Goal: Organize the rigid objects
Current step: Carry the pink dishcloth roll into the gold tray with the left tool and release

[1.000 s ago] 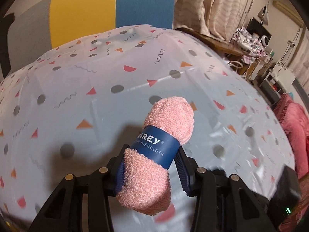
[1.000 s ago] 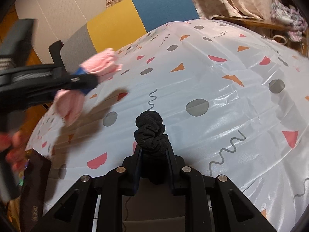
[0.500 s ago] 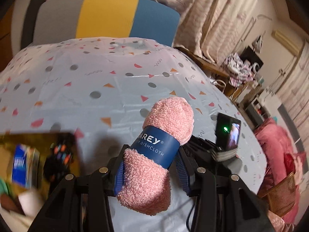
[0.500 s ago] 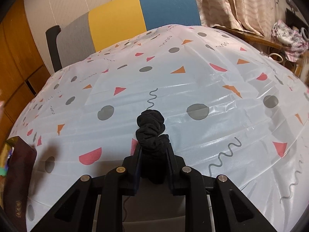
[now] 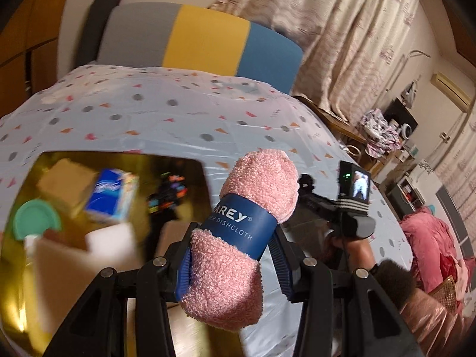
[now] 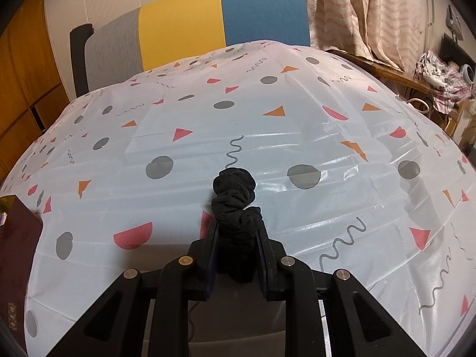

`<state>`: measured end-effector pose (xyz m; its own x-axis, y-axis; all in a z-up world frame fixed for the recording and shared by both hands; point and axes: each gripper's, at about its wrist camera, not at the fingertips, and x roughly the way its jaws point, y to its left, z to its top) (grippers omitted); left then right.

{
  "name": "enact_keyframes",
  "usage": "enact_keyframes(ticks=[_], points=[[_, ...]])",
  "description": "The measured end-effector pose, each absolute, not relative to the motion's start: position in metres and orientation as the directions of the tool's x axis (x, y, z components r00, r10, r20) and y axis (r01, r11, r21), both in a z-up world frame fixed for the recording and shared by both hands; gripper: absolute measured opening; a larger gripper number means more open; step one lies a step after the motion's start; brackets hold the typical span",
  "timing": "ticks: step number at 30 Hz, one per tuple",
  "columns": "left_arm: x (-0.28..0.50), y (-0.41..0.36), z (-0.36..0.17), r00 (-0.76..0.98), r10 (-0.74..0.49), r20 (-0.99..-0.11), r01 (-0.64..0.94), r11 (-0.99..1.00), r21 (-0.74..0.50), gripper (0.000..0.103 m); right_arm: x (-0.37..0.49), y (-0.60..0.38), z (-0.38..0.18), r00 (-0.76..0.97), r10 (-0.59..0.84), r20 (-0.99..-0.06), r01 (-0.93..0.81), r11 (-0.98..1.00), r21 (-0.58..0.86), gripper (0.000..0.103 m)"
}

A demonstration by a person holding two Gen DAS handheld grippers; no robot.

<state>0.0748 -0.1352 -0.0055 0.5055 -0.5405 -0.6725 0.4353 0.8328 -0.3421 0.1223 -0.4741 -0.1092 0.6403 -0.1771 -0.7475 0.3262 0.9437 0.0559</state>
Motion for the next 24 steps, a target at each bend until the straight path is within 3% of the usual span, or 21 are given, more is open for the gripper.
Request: enact_keyframes(ticks=[12,18,24], points=[[0.074,-0.038,-0.022,0.582,-0.442,-0.682,0.234,0.895,-0.381,0.047,0.121,-0.469,-0.107,0.64,-0.225,-0.735,0.336,0.942,0.004,0.023],[0.102,-0.032,-0.023,0.587,-0.423,-0.691,0.202,0.902,-0.381,0.047,0.119,-0.469,-0.105,0.638,-0.249,-0.729,0.354,0.935,-0.01,0.023],[0.142,-0.036,-0.034,0.565,-0.349,-0.748,0.183,0.937,-0.299,0.048,0.121,-0.467,-0.106,0.625,-0.269,-0.733,0.358,0.933,-0.037,0.023]])
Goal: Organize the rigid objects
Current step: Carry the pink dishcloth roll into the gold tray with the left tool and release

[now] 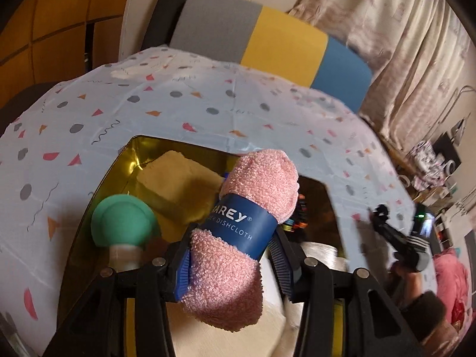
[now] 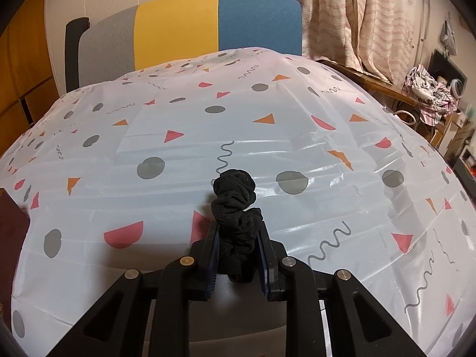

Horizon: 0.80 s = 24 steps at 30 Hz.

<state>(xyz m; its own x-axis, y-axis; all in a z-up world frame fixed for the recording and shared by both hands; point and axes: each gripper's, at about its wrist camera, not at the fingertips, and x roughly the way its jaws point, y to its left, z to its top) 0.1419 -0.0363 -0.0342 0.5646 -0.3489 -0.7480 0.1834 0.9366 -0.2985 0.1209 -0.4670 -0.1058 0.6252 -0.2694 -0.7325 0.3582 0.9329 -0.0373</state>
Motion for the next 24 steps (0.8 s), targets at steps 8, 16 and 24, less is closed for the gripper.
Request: enact_keyframes(ticks=[8,16,24], points=[[0.142,-0.024,-0.035,0.599,-0.275,-0.752,0.128,0.96,-0.249,0.078,0.123,-0.465,-0.107,0.615,-0.282,-0.737,0.357,0.932,-0.058,0.023],[0.112,-0.003,-0.018,0.646,-0.299,-0.703,0.11,0.947,-0.302,0.078,0.123,-0.46,-0.106,0.612,-0.302,-0.731,0.355,0.931,-0.088,0.023],[0.082,-0.01,-0.012,0.634,-0.356,-0.687,0.192,0.933,-0.306,0.078,0.117,-0.441,-0.09,0.638,-0.262,-0.724,0.289,0.953,-0.09,0.023]])
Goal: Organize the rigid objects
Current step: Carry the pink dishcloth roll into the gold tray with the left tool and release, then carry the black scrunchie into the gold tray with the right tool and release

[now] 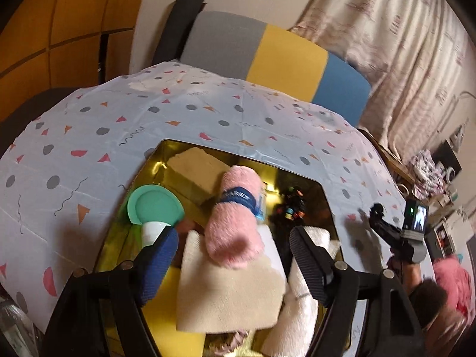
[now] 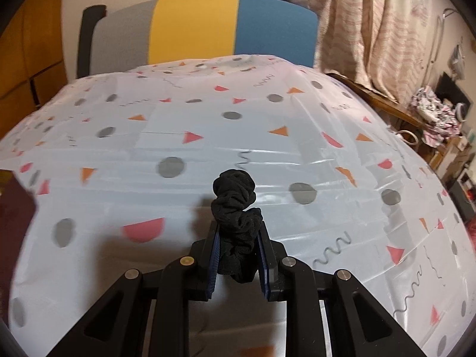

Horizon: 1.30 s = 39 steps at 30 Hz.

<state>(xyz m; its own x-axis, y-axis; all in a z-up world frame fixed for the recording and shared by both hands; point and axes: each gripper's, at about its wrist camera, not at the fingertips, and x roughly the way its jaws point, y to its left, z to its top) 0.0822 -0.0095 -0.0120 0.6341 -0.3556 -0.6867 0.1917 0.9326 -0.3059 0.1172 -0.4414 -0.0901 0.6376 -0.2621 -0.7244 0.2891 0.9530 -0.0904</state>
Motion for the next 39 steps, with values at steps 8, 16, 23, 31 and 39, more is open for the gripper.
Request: enact_keyframes(ticks=[8,16,23,31,39], points=[[0.058,-0.019,-0.012,0.634,-0.397,-0.663,0.263,0.918,-0.298,0.078,0.084,-0.381,-0.046,0.708,-0.044,-0.705,0.133,0.989,0.072,0.023],[0.036,-0.023,-0.006,0.678,-0.287,-0.677,0.224,0.958,-0.181,0.078,0.067,-0.293,-0.011,0.737,0.171,-0.654,-0.063,0.981,0.186,0.023],[0.024,-0.015,0.001,0.722,-0.185,-0.667,0.162,0.982,-0.097,0.078,0.072,-0.234,-0.015,0.683,0.26,-0.683,-0.117,0.961,0.25,0.023],[0.018,-0.003,0.002,0.748,-0.133,-0.651,0.117,0.991,-0.068,0.078,0.102,-0.192,-0.028,0.626,0.27,-0.732,-0.108,0.959,0.261,0.026],[0.019,0.012,-0.001,0.733,-0.052,-0.678,0.023,0.998,-0.052,0.078,0.124,-0.183,-0.042,0.604,0.225,-0.765,-0.065,0.97,0.235,0.034]])
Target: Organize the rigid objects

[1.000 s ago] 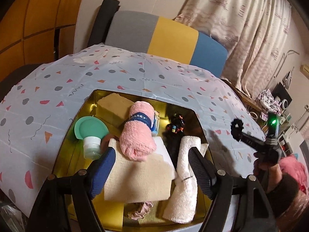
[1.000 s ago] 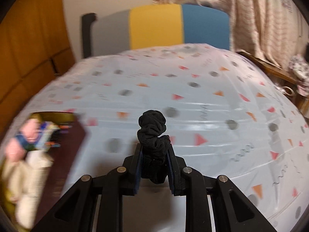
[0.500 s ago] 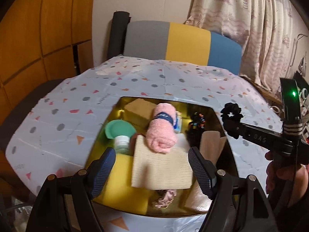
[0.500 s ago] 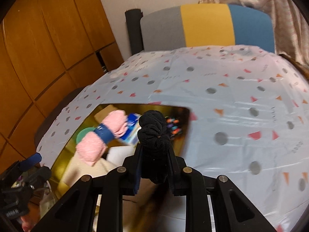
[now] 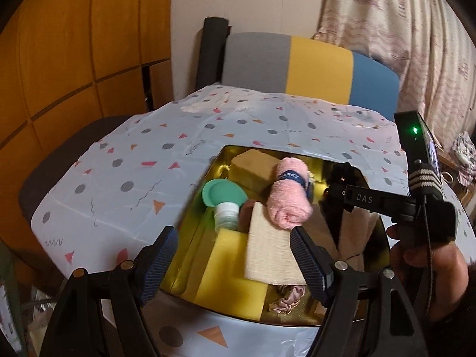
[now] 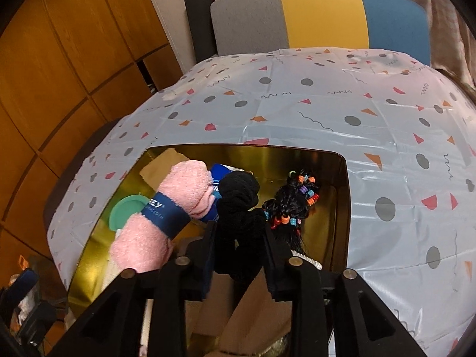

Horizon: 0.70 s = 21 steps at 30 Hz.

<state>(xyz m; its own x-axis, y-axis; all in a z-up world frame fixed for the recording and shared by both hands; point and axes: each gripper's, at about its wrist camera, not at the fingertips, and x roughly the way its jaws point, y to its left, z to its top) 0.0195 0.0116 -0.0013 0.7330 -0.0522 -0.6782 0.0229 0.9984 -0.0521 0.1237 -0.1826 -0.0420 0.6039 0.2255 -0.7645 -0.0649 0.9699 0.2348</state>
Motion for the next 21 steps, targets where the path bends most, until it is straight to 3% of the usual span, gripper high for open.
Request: enact_keyframes(ticks=[2,8,13,21], points=[[0.02,0.014,-0.002,0.726,-0.033,-0.687,-0.003,0.999,-0.051,0.078,0.122,-0.184,-0.041,0.612,0.198,-0.765,-0.048,0.976,0.213,0.047],[0.019,0.015,-0.003,0.723,-0.001,-0.69,-0.035,0.999,-0.038,0.078,0.098,-0.196,-0.021,0.667,0.178,-0.724,-0.018,0.975,0.224,0.067],[0.014,0.009,-0.001,0.729,0.017,-0.684,-0.04,0.999,-0.017,0.078,0.067,-0.198,-0.009,0.699,0.158,-0.698,-0.009,0.977,0.212,0.076],[0.008,0.002,0.0,0.707,0.048,-0.705,-0.042,0.999,0.027,0.078,0.032,-0.184,-0.007,0.671,0.113,-0.733,-0.009,0.989,0.145,0.078]])
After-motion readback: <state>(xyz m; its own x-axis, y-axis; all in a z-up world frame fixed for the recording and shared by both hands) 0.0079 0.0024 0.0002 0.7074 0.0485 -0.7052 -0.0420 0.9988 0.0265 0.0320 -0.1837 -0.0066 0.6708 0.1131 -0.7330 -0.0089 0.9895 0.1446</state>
